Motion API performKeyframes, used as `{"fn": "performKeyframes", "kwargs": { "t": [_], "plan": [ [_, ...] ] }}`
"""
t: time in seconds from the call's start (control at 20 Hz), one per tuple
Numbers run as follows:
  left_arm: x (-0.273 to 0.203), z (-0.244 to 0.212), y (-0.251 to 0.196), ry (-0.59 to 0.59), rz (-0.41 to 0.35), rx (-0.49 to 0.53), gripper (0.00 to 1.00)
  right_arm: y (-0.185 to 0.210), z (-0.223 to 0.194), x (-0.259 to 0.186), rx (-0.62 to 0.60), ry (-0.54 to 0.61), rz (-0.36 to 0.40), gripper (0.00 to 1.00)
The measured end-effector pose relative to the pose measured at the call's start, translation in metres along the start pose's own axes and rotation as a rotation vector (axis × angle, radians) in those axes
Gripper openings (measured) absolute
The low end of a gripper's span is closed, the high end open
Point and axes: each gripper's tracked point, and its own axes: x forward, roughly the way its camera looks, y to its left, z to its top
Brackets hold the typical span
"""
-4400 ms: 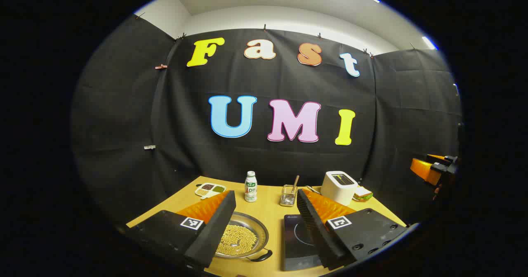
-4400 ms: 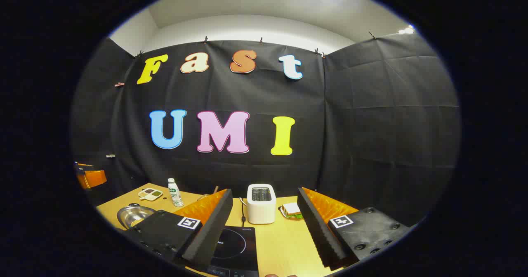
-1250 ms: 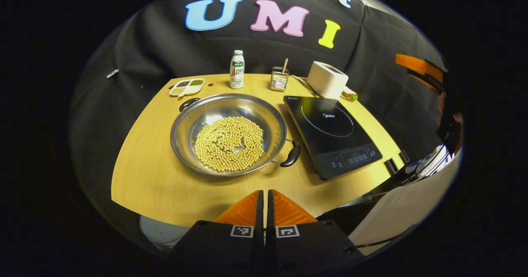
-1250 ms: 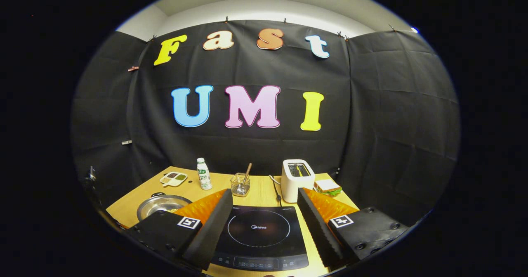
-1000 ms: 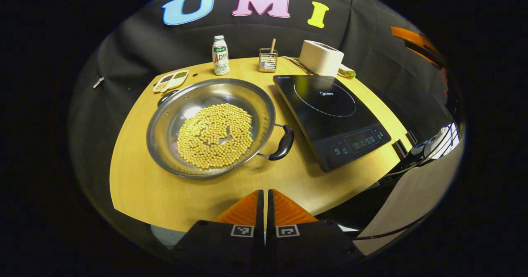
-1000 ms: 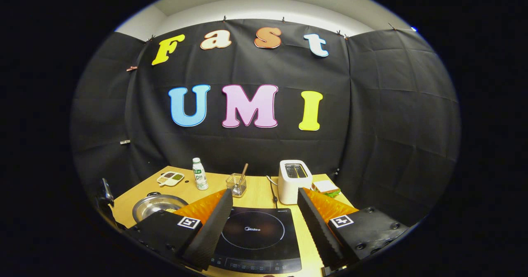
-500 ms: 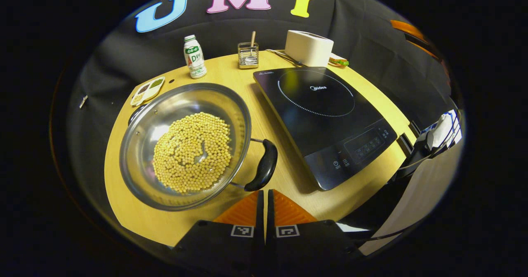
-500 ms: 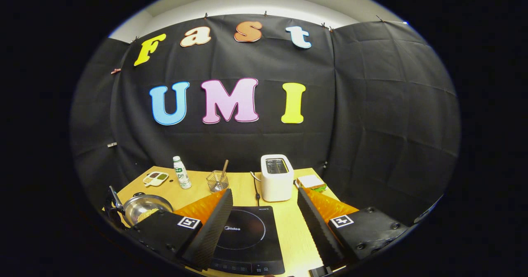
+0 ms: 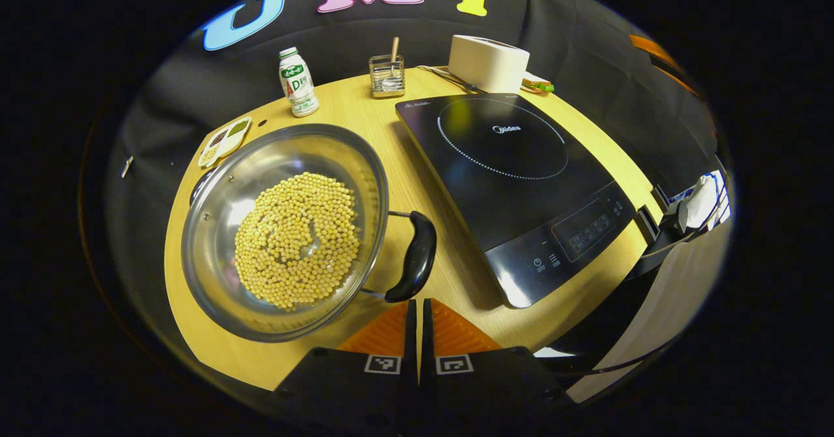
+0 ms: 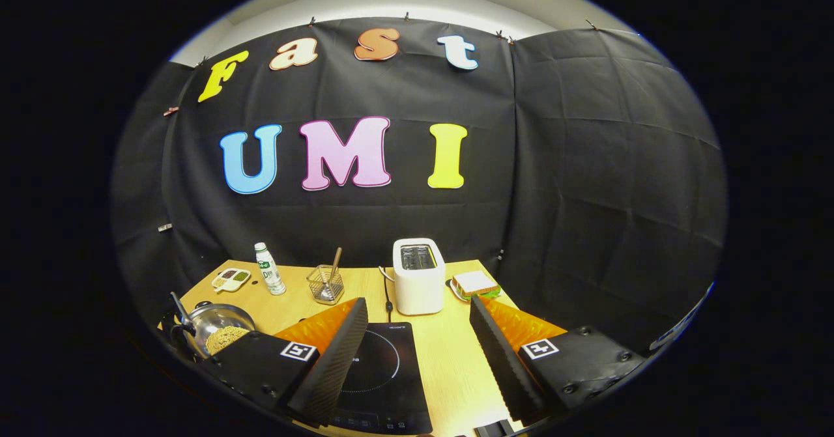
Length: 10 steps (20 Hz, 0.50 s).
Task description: First push the handle of the pot to place it horizontally, then grasp the pot with both hands and set it on the induction cooktop.
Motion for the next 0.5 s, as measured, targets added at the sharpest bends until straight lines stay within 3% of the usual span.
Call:
{"fn": "performKeyframes", "kwargs": {
  "t": [0.5],
  "plan": [
    [0.017,0.031,-0.003,-0.033,-0.02,-0.032,0.05,-0.004,0.0,0.01,0.006,0.003,-0.017,0.98]
  ]
}}
